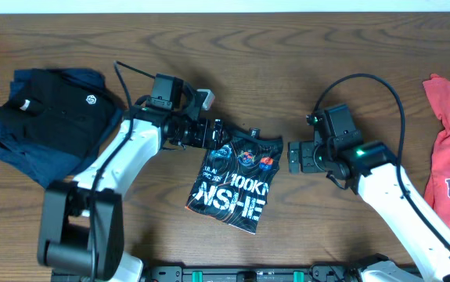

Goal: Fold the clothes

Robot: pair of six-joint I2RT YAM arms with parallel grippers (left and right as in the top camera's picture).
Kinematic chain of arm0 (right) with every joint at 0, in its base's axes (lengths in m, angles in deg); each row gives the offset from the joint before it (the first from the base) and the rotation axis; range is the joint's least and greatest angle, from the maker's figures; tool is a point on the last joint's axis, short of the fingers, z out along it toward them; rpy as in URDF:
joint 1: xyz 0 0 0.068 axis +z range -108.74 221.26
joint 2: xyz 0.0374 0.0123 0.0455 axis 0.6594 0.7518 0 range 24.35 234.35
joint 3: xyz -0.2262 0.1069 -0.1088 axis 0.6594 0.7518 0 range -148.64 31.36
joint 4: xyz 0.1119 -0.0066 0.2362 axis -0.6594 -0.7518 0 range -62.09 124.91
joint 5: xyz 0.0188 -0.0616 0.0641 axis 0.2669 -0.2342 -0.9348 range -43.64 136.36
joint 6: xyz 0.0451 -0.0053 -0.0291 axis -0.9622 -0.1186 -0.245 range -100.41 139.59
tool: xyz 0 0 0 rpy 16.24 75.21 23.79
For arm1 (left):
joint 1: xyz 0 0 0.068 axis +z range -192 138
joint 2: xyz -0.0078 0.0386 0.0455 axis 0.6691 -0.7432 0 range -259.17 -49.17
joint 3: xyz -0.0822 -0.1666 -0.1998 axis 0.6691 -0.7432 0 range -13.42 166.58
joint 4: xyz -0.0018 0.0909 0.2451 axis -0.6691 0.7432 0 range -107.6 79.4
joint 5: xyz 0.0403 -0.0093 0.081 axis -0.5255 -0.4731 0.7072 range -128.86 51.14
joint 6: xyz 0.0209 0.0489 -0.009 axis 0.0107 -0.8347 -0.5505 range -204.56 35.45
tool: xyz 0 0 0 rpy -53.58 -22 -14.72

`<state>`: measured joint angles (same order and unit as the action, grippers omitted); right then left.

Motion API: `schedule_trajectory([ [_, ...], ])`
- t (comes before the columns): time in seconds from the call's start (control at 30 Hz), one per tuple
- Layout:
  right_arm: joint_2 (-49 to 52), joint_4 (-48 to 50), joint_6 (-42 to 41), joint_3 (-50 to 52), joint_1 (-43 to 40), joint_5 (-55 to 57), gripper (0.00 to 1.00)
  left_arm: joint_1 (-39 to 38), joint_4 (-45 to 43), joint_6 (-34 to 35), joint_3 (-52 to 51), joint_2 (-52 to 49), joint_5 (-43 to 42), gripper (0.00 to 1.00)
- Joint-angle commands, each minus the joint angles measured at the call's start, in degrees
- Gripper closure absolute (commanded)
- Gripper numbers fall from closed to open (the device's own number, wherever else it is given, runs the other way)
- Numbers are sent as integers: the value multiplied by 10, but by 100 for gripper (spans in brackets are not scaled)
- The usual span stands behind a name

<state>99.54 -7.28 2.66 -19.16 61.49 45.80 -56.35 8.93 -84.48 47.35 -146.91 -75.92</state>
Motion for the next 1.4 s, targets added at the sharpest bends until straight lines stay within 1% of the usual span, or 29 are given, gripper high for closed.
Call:
schedule_trajectory([
  [0.0, -10, -15, 14, -7, -4, 3, 1, 4, -7, -27, 2, -39, -28, 2],
  [0.23, -10, -41, 14, -7, -4, 4, 1, 9, -40, -24, 2, -106, -24, 2],
  [0.4, -10, -39, 14, -7, -4, 4, 1, 5, -36, -9, 2, -138, -31, 2],
  [0.53, -10, -39, 14, -7, -4, 4, 1, -10, -9, -9, 2, -156, -31, 1],
  [0.67, -10, -38, 14, -7, -4, 4, 1, -34, -5, -9, 2, -179, -30, 5],
  [0.73, -10, -39, 14, -7, -4, 4, 1, -42, -11, -9, 2, -188, -30, 9],
  [0.77, -10, -40, 14, -7, -4, 3, 1, -45, -14, -9, 2, -191, -30, 12],
  [0.83, -10, -41, 14, -7, -4, 3, 1, -48, -17, -9, 2, -195, -30, 24],
  [0.9, -10, -41, 14, -7, -4, 3, 1, -47, -19, -9, 2, -196, -24, 44],
  [1.0, -10, -41, 14, -7, -4, 3, 1, -47, -18, -9, 2, -196, 1, 69],
  [1.07, -10, -41, 14, -7, -4, 3, 1, -47, -18, -9, 2, -196, 23, 85],
  [1.13, -10, -41, 14, -7, -4, 4, 1, -46, -19, -9, 4, -196, 37, 93],
  [1.37, -10, -43, 14, -7, -5, 5, 1, -19, 19, -6, 60, -181, 85, 94],
])
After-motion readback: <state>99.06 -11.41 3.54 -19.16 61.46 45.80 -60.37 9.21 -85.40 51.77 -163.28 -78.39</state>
